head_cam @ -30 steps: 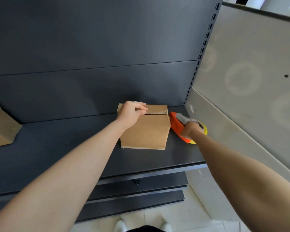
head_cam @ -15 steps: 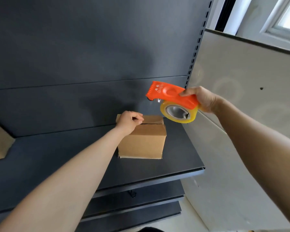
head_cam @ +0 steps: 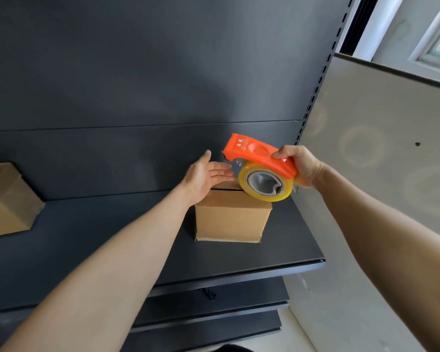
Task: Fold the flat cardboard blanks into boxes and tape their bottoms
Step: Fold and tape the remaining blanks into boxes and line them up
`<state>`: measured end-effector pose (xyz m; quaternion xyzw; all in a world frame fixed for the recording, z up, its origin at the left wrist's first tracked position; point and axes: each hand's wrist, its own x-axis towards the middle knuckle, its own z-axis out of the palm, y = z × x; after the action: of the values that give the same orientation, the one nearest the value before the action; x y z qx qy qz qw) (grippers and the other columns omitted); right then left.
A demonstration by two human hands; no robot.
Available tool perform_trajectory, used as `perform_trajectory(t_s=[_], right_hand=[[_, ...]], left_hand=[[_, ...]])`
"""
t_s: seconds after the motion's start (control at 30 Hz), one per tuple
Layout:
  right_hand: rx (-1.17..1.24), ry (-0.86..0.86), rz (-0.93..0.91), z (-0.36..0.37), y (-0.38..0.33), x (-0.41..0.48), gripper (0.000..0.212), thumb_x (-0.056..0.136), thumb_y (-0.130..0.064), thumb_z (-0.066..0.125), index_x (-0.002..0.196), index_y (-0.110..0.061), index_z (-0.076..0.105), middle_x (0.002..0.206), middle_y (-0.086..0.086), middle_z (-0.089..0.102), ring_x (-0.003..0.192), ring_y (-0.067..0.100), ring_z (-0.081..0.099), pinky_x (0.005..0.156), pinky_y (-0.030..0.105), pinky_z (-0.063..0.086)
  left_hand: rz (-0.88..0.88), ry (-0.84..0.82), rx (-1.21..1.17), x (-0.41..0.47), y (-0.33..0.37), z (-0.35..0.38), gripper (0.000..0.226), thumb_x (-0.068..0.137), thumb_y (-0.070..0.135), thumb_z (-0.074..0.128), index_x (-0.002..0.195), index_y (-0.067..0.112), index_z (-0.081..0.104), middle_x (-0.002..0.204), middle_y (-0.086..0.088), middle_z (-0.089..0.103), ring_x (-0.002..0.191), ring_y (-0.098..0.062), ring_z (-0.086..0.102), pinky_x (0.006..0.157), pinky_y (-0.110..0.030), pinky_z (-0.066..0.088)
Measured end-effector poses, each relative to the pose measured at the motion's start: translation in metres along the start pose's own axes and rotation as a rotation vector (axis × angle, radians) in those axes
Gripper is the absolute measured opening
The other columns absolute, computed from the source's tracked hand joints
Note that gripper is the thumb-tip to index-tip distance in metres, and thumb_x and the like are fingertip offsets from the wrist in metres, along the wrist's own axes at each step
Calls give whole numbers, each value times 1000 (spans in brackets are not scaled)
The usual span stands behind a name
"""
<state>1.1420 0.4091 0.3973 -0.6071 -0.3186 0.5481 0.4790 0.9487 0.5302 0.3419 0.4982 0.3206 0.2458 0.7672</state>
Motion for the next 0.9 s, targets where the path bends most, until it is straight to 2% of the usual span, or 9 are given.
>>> perform_trajectory(t_s=[0.07,0.17,0.27,0.33,0.53,0.63,0.73,0.83,0.9], right_hand=[[-23,-14,5,1,-1,1,42,60,-24,56,98,-5,62,83,12,70,70,23,65,72,35,50],[-25,-20,-1,1,-1,1,36,62,-23,53,92,-5,62,78,10,71,65,21,66,67,32,52],[-34,-24,-5,-1,-2,1,37,61,-23,55,93,-6,62,78,10,71,65,21,67,66,31,53],[-59,-35,-5,-2,-2,3,49,52,-26,62,97,-6,62,83,11,71,69,22,67,68,31,54],[-121,-48,7,-2,-4,8,59,48,-33,66,100,-8,63,87,12,70,73,23,65,73,35,51],[-254,-45,33,2,-12,12,56,57,-35,69,105,-8,62,89,12,69,72,24,65,73,36,50],[-389,-12,34,4,-21,11,41,76,-39,67,103,-9,62,86,10,70,68,21,66,68,32,53],[-537,18,2,6,-25,11,59,59,-56,79,95,-11,67,85,5,74,75,20,70,79,34,54],[-633,33,4,10,-28,13,74,47,-69,77,94,-13,68,94,6,74,86,24,69,91,39,51]], left_hand=[[-81,-67,20,0,3,-3,72,98,55,18,106,-3,59,101,-19,66,97,-31,65,91,-35,50],[-127,-109,32,1,4,-3,67,95,59,23,107,3,59,102,-15,67,98,-28,65,92,-34,49],[-127,-88,-15,2,4,-2,48,96,49,40,99,6,61,89,-9,64,88,-23,63,92,-35,49],[-124,-66,-70,3,4,-1,36,96,39,47,90,7,61,79,-5,57,79,-18,59,89,-33,49],[-69,5,-76,0,1,-7,22,97,21,52,79,9,57,71,-2,51,67,-15,52,84,-33,51],[-52,64,-86,-2,-3,-13,23,98,18,49,79,8,56,64,-2,45,62,-14,46,80,-34,52],[-21,88,-62,-3,-8,-14,26,100,19,45,77,11,53,52,4,38,56,-13,38,71,-30,48],[5,132,-27,-4,-10,-11,30,100,21,47,71,13,48,49,5,35,54,-13,32,56,-25,37],[11,191,-76,-6,-11,-11,31,99,21,49,69,13,46,52,4,33,50,-11,30,48,-22,31]])
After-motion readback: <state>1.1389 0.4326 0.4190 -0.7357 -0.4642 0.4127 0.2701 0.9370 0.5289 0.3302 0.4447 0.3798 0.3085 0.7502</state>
